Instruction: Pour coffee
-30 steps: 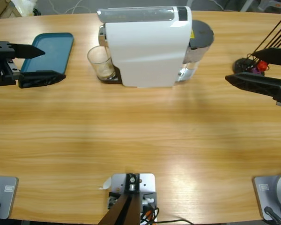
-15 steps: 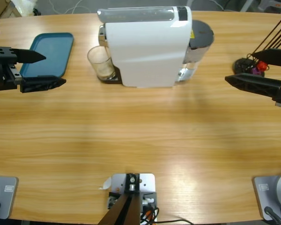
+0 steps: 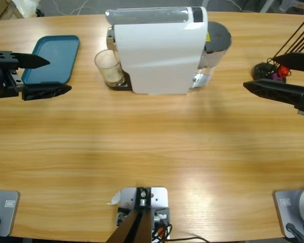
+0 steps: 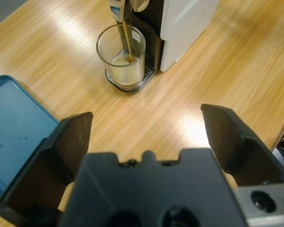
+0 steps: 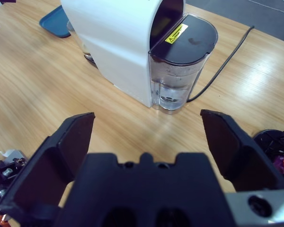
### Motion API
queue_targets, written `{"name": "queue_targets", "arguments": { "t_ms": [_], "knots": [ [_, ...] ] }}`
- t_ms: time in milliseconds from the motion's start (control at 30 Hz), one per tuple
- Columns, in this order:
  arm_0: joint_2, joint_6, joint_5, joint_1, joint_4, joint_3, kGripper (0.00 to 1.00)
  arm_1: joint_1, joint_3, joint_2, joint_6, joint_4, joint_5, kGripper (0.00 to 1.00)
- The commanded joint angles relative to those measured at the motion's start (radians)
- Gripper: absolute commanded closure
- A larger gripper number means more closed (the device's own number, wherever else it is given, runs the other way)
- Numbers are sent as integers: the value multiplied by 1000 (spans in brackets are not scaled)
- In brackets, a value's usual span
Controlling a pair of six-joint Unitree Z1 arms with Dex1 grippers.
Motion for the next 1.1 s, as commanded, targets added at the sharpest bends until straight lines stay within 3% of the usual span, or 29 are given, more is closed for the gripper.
{"name": "queue_targets", "arguments": {
  "t_ms": [33, 500, 1100],
  "knots": [
    [24, -6, 4, 10, -7, 35, 0, -11, 34, -21, 10, -8, -20, 0],
    [28, -5, 6, 11, -8, 36, 0, -11, 34, -18, 12, -8, -18, 0],
    [217, 19, -14, 17, -116, -6, 0, -11, 33, -1, 12, -11, -19, 0]
  ]
}}
